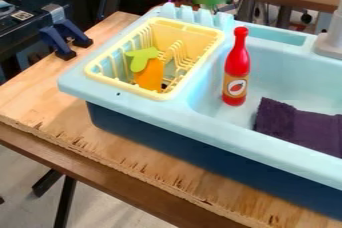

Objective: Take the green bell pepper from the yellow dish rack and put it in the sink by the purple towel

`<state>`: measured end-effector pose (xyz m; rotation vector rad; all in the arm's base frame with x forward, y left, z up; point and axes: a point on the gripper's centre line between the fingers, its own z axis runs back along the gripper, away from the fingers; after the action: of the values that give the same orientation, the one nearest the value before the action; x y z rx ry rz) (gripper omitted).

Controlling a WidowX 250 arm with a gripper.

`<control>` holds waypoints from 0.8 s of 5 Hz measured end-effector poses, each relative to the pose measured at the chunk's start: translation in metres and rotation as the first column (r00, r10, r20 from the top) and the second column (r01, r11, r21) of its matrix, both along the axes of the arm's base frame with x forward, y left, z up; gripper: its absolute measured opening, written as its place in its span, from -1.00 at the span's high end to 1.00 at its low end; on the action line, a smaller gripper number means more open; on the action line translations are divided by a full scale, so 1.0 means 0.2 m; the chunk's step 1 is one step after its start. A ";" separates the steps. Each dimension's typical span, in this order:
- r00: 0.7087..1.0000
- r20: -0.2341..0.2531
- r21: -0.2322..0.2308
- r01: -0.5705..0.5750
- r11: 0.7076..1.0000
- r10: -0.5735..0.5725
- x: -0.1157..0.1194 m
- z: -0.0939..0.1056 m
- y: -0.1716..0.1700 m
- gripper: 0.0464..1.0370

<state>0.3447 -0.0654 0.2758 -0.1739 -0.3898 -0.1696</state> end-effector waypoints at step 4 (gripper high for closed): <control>0.949 -0.130 -0.019 0.286 0.958 -0.286 -0.09 -0.20 -0.46 0.85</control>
<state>0.3259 -0.1569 0.2362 -0.2400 -0.2315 -0.4425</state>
